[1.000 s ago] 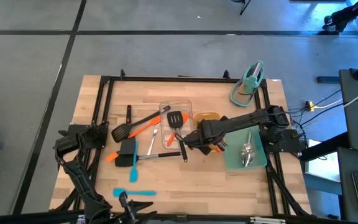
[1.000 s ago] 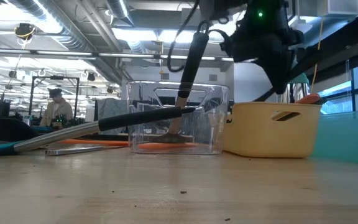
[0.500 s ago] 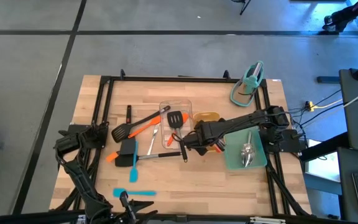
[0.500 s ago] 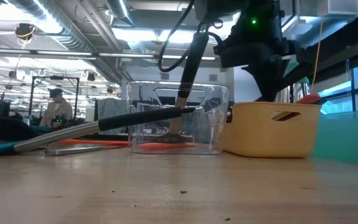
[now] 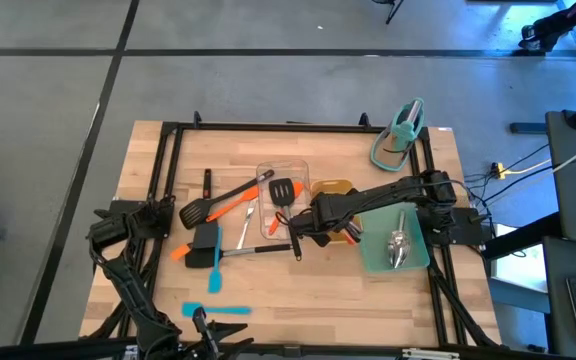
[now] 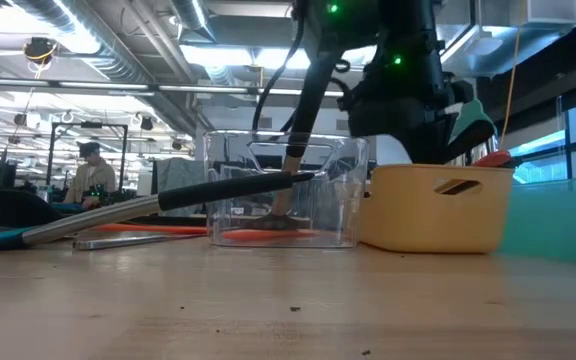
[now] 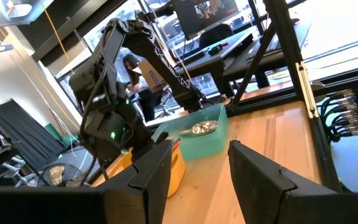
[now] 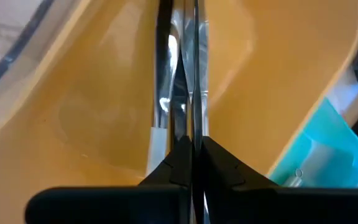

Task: Pick & Place Kitchen Items
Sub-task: Put the black table knife into the yellow bin, then put the blue spatula into the transparent bin

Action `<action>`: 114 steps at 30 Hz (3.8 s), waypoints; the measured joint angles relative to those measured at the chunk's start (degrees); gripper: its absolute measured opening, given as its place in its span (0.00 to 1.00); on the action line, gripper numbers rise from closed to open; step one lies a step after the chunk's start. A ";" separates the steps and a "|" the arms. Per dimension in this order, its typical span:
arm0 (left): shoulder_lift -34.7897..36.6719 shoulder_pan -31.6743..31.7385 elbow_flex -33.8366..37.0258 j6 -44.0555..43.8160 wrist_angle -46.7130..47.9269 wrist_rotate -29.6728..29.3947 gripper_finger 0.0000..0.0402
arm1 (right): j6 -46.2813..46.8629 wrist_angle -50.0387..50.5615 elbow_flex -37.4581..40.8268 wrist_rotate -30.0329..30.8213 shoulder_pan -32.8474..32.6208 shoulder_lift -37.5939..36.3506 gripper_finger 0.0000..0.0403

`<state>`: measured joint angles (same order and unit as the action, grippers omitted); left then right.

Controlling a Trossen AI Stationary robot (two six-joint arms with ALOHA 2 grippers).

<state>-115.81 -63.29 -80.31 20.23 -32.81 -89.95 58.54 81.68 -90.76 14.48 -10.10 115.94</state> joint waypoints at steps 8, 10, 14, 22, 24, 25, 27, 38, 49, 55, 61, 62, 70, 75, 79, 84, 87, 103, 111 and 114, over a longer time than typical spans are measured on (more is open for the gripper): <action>0.00 0.00 0.00 0.00 0.00 0.00 0.39 | -2.00 -1.06 -0.20 -2.10 0.30 1.11 0.06; 0.00 0.00 0.00 0.00 -0.01 0.00 0.39 | -1.99 -0.91 -0.20 -2.12 0.30 1.11 0.09; 0.00 0.00 0.00 0.00 -0.01 0.00 0.39 | -1.97 -0.68 -0.19 -2.12 0.30 1.16 0.18; 0.00 0.00 0.00 0.02 -0.01 0.00 0.39 | -3.47 5.32 -3.72 -0.51 -0.18 1.65 0.38; 0.00 0.00 0.00 0.02 0.01 0.00 0.39 | -5.74 8.18 -6.26 0.48 -0.68 1.66 0.42; 0.00 0.00 0.00 0.02 0.00 0.00 0.39 | -7.25 8.96 -7.57 0.97 -0.92 1.61 0.43; 0.00 0.00 0.00 0.02 0.01 0.00 0.39 | -11.02 8.29 -10.00 0.78 -1.03 1.58 0.45; 0.00 0.00 0.00 0.02 0.01 0.00 0.39 | -17.87 7.05 -29.97 7.02 -5.08 1.13 0.47; 0.00 0.00 0.00 0.01 0.01 0.00 0.39 | -35.24 -14.63 -38.78 16.03 -22.10 1.05 0.47; 0.00 0.00 0.00 -0.02 0.01 0.00 0.39 | -46.88 -31.37 -34.14 15.36 -32.33 2.00 0.47; 0.00 0.15 0.00 -0.11 0.01 0.00 0.39 | -54.98 -52.65 -22.22 14.61 -38.66 3.79 0.47; 0.00 0.17 0.00 -0.15 0.01 0.00 0.39 | -54.84 -54.91 -19.96 14.21 -39.11 3.84 0.47; 0.00 0.24 0.04 -1.64 4.51 0.00 0.39 | -51.85 -68.89 -6.71 10.92 -37.75 3.80 0.47; 0.00 1.04 0.04 -7.30 11.31 0.00 0.39 | -59.15 -91.33 0.13 -5.89 -36.22 3.68 0.47; 0.00 2.73 0.04 -14.90 17.16 0.00 0.39 | -65.48 -110.94 9.09 -21.52 -35.26 3.41 0.47; 0.00 4.18 0.04 -26.75 19.93 0.04 0.39 | -63.97 -116.93 18.69 -4.35 -36.76 3.70 0.47; 0.00 4.15 0.04 -32.45 21.17 0.04 0.39 | -63.68 -117.88 21.70 -2.88 -37.34 2.92 0.47; 0.00 11.20 3.61 -50.37 21.14 3.50 0.39 | -63.74 -135.24 39.28 -15.97 -32.48 -2.89 0.47; 0.18 6.39 4.02 -52.21 21.04 0.29 0.38 | -65.47 -131.71 39.23 -16.16 -32.67 -5.59 0.47; 0.33 4.89 4.02 -55.32 21.00 0.10 0.37 | -65.43 -130.00 39.23 -16.19 -32.83 -5.79 0.47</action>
<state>-115.48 -58.40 -76.29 -35.09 -11.80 -89.85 -6.89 -48.31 -51.53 -1.70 -42.94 110.15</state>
